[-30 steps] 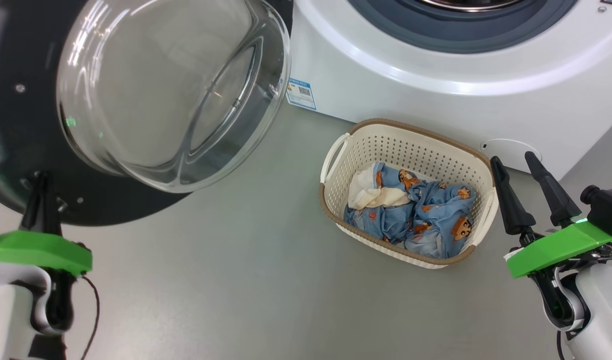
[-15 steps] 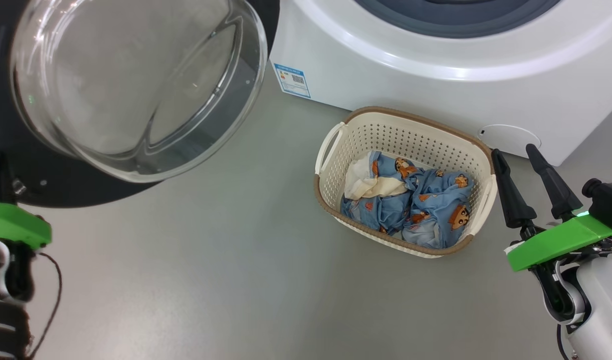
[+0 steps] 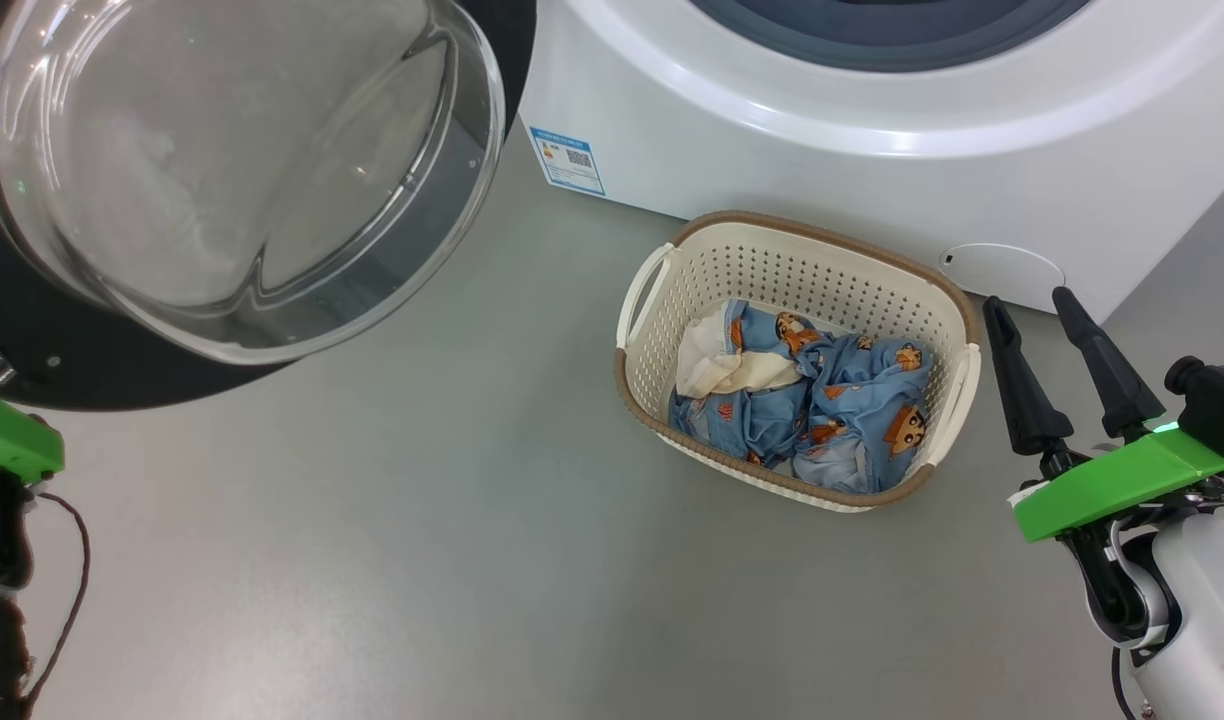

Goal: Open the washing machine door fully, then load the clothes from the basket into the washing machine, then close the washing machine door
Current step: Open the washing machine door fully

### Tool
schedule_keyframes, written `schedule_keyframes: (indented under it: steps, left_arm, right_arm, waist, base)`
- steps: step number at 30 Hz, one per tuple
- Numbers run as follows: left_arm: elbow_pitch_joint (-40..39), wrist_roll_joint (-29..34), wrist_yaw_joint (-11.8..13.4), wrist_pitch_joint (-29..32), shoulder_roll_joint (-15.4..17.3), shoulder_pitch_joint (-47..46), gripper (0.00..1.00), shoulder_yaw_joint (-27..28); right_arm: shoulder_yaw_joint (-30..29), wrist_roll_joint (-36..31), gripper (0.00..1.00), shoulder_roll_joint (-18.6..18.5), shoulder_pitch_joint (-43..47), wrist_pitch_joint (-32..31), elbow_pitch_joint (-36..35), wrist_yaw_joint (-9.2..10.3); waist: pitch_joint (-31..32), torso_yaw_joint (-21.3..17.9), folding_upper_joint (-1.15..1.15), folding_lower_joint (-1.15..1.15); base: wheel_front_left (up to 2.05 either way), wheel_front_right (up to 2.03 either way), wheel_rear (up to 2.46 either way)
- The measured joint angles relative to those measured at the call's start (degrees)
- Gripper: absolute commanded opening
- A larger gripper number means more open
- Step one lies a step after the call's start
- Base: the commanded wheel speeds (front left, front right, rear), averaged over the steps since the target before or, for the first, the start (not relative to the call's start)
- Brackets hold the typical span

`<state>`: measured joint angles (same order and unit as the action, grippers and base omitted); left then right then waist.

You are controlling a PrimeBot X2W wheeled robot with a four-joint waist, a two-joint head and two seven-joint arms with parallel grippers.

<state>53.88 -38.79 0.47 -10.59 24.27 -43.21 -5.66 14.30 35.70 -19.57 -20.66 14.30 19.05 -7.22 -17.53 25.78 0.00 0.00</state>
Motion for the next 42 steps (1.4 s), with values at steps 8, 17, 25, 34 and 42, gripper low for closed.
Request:
schedule_keyframes:
  steps: [8, 17, 25, 34, 42]
  left_arm:
    - [0.74, 0.00, -1.02, -1.01, -0.32, -0.06, 0.00, -0.63]
    - [0.74, 0.12, -2.66, -1.93, -0.70, 0.21, 0.00, -2.12]
    - [-2.33, 0.11, -4.07, -2.53, -0.88, 3.59, 0.00, -2.93]
    - [-11.83, 0.64, -2.85, -3.11, -2.12, 8.09, 1.00, -4.00]
    - [-21.95, 0.64, -0.31, -2.92, -2.52, 14.37, 1.00, -4.91]
  right_arm:
    - [0.00, 0.00, 1.00, 0.08, 0.01, 0.00, 0.03, 0.00]
    - [-0.05, 0.01, 1.00, 0.45, 0.03, 0.00, 0.12, 0.00]
    - [0.19, 0.43, 1.00, 1.44, 0.09, 0.00, 0.11, 0.00]
    - [1.02, 0.64, 1.00, 1.48, 0.93, 0.00, -0.31, 0.00]
    - [1.93, 0.73, 1.00, 1.53, 1.47, 0.00, -0.56, 0.00]
  waist:
    - [0.42, 0.24, 0.00, 0.00]
    - [2.00, 0.02, 0.00, 0.00]
    - [3.62, -1.63, 0.00, 0.00]
    - [5.68, -4.74, 0.00, -0.01]
    - [7.29, -8.53, 0.00, -0.01]
  base:
    - [0.00, 0.00, 0.00]
    - [0.00, 0.00, 0.00]
    - [0.00, 0.00, 0.00]
    - [0.00, 0.00, 0.00]
    - [0.00, 0.00, 0.00]
